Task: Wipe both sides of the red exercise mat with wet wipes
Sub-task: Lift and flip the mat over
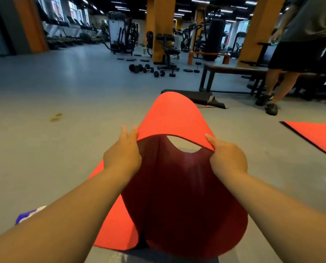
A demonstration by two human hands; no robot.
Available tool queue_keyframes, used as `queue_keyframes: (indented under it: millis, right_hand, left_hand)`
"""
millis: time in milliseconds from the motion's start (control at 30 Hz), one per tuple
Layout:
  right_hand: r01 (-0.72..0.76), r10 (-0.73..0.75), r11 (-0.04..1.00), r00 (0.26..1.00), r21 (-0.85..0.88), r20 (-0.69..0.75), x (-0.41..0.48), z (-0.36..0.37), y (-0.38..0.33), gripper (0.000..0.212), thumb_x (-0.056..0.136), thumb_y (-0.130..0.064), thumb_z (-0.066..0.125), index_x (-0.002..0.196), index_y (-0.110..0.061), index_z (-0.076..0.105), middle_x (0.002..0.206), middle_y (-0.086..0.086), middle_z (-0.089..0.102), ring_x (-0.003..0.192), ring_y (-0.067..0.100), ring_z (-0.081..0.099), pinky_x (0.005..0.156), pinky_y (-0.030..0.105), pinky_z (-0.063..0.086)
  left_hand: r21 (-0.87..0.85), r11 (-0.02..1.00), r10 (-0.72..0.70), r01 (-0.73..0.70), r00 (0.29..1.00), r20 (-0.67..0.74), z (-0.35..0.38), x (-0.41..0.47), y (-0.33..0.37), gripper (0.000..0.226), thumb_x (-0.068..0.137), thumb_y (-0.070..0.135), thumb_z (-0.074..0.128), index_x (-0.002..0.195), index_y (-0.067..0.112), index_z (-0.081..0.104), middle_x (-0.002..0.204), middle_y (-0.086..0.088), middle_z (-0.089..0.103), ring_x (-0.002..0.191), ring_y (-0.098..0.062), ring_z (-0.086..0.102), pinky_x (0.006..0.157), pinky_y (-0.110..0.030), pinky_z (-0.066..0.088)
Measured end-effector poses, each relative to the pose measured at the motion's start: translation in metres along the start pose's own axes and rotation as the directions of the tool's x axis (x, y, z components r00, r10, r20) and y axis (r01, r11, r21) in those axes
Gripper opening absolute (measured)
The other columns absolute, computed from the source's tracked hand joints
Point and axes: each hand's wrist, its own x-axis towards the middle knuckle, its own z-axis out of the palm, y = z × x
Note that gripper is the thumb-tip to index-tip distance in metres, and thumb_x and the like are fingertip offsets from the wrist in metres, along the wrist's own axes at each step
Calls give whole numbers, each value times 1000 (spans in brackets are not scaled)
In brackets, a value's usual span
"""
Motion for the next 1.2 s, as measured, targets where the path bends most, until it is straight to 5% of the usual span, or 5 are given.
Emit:
queue_keyframes:
  millis: [133, 700, 867, 1033, 1200]
  right_hand:
    - [322, -332, 931, 943, -174, -33, 20, -22, -61, 53, 95, -14, 37, 141, -40, 35, 126, -1, 59, 108, 28, 60, 79, 35, 46]
    - [578, -583, 812, 795, -86, -168, 15, -33, -116, 45, 81, -8, 42, 117, -21, 65, 102, 6, 71, 89, 35, 54, 75, 44, 48]
    - [11, 4, 991, 993, 132, -114, -3, -33, -69, 26, 86, -22, 53, 110, -21, 62, 112, 7, 56, 109, 29, 47, 90, 39, 42]
    - [-693, 168, -42, 705, 719, 689, -28, -31, -65, 58, 87, -68, 40, 110, -15, 45, 103, 13, 63, 91, 31, 64, 75, 39, 55]
    - [-555, 228, -230, 768, 799, 599, 4, -13, -99, 24, 94, -16, 50, 118, -13, 53, 107, 8, 64, 93, 26, 64, 50, 40, 55]
  left_hand:
    - [196, 854, 516, -481, 831, -210, -34, 10, 13, 75, 86, 18, 58, 151, 34, 23, 158, 2, 22, 142, -26, 30, 107, -45, 33]
    - [262, 852, 453, -453, 889, 65, -88, 4, -19, 75, 93, 25, 52, 150, 43, 7, 158, 4, 23, 140, -21, 33, 106, -40, 37]
    - [362, 895, 244, -260, 966, 90, -98, 3, -70, 61, 93, 10, 42, 145, 41, 34, 146, 7, 45, 129, -19, 48, 96, -29, 40]
    - [430, 876, 167, -220, 973, 159, -98, -21, -102, 66, 93, 10, 41, 149, 40, 23, 153, 9, 33, 132, -19, 46, 100, -31, 41]
    - [531, 725, 300, -438, 896, 328, -93, -32, -94, 69, 97, 12, 32, 150, 43, 0, 159, 3, 20, 133, -19, 44, 97, -34, 44]
